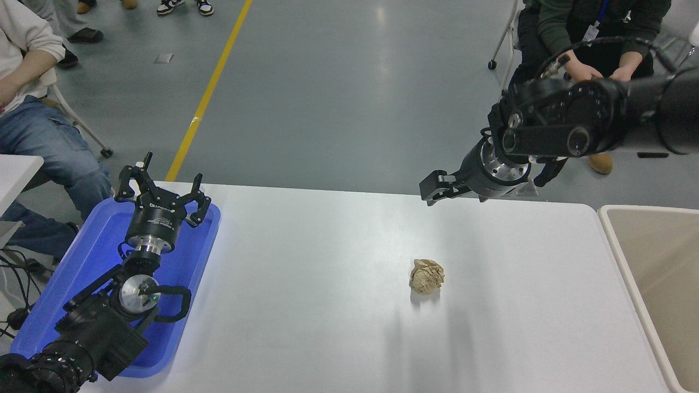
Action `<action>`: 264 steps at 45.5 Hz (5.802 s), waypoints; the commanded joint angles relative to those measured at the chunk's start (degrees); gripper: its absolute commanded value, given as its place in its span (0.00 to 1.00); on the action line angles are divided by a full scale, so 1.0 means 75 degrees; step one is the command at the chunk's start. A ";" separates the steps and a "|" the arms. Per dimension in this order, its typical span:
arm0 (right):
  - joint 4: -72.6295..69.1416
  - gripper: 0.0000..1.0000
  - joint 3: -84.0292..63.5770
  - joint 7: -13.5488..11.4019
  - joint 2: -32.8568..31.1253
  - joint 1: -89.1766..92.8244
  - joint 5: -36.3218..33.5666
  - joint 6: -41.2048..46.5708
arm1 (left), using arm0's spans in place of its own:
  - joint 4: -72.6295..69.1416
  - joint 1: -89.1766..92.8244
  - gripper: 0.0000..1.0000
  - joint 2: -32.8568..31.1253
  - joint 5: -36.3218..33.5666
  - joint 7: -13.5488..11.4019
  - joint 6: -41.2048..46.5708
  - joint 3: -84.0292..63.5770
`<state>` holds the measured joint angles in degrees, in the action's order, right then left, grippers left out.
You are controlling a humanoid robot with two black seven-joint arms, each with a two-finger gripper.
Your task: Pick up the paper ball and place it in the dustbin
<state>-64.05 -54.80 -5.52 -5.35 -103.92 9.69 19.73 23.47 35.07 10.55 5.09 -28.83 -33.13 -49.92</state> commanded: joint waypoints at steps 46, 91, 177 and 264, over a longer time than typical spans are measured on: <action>0.1544 1.00 0.0310 -0.0002 0.0713 0.3766 -0.0003 -0.3217 | 0.0000 -0.0001 1.00 0.0000 0.0001 0.0000 0.0000 0.0000; 0.1673 0.88 0.0615 -0.0002 0.0713 0.4446 -0.0003 -0.3603 | 0.0000 -0.0001 1.00 0.0000 0.0001 0.0000 0.0000 0.0000; -0.0729 0.00 -0.0651 -0.0025 -0.1865 -0.2221 0.0219 0.1867 | 0.0000 -0.0001 1.00 0.0000 0.0001 0.0000 0.0000 0.0000; 0.2210 0.00 -0.2011 -0.0424 -0.4642 0.1749 0.0196 -0.1330 | 0.0000 -0.0001 1.00 0.0000 0.0001 0.0000 0.0000 0.0000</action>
<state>-59.90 -70.60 -8.13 -36.28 -105.40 11.73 17.75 23.48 35.07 10.54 5.09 -28.83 -33.13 -49.92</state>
